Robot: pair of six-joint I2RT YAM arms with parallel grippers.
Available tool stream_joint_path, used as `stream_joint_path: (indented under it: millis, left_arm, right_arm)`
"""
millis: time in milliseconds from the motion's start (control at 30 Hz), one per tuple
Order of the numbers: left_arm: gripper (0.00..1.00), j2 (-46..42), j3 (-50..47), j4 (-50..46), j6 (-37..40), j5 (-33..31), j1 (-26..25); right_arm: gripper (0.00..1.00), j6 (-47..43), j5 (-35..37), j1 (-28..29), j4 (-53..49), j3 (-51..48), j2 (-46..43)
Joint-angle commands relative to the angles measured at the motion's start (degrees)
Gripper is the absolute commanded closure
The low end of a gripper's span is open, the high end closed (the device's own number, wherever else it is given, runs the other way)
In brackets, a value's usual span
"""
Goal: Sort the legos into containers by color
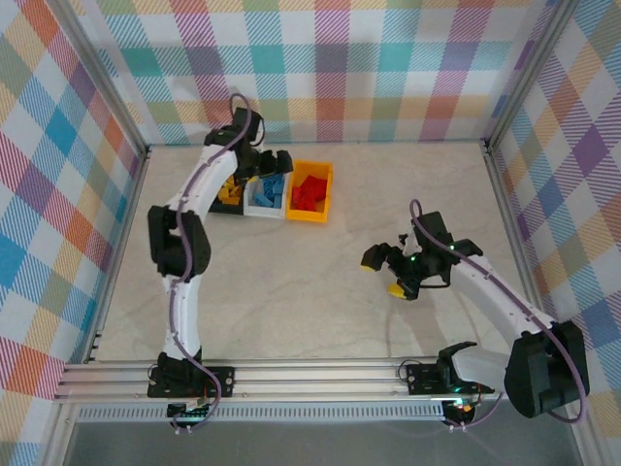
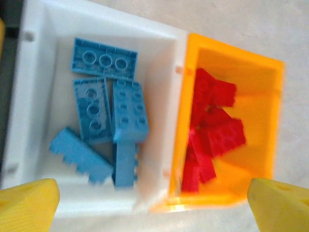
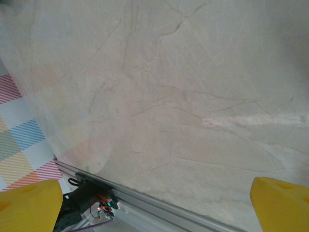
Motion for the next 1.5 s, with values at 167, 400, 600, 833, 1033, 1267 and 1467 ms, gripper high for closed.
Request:
stream_joint_path:
  millis: [167, 400, 600, 833, 1033, 1267, 1467]
  left_arm:
    - [0.0, -28.29, -21.4, 2.68, 2.38, -3.66, -0.13]
    - [0.0, -48.37, -39.48, 7.45, 1.22, -10.1, -0.14]
    - [0.0, -70.86, -64.43, 27.89, -0.32, -16.22, -0.31]
    - [0.0, -90.64, -83.38, 31.41, 3.53, -23.32, -0.31]
    - [0.0, -103.17, -91.56, 29.04, 3.74, -25.96, -0.31]
    - [0.0, -107.04, -94.32, 27.59, 5.4, -27.54, -0.31]
    - [0.0, -103.45, -93.91, 29.32, 6.11, -30.47, -0.31]
  right_arm:
    - [0.0, -10.4, 7.45, 0.18, -1.2, 10.81, 5.03]
    - [0.0, -24.03, 17.31, 0.27, 19.16, 6.82, -2.8]
    - [0.0, -41.38, 18.8, 0.24, 39.39, -4.15, -10.2]
    - [0.0, -44.39, 32.43, -1.39, 41.82, -10.2, -12.37]
    - [0.0, -42.87, 31.1, -9.78, 47.38, -17.54, -11.23]
    - [0.0, -44.67, 30.45, -13.68, 56.79, -19.22, -1.33]
    - [0.0, -45.89, 28.51, -14.71, 64.01, -16.81, 9.44]
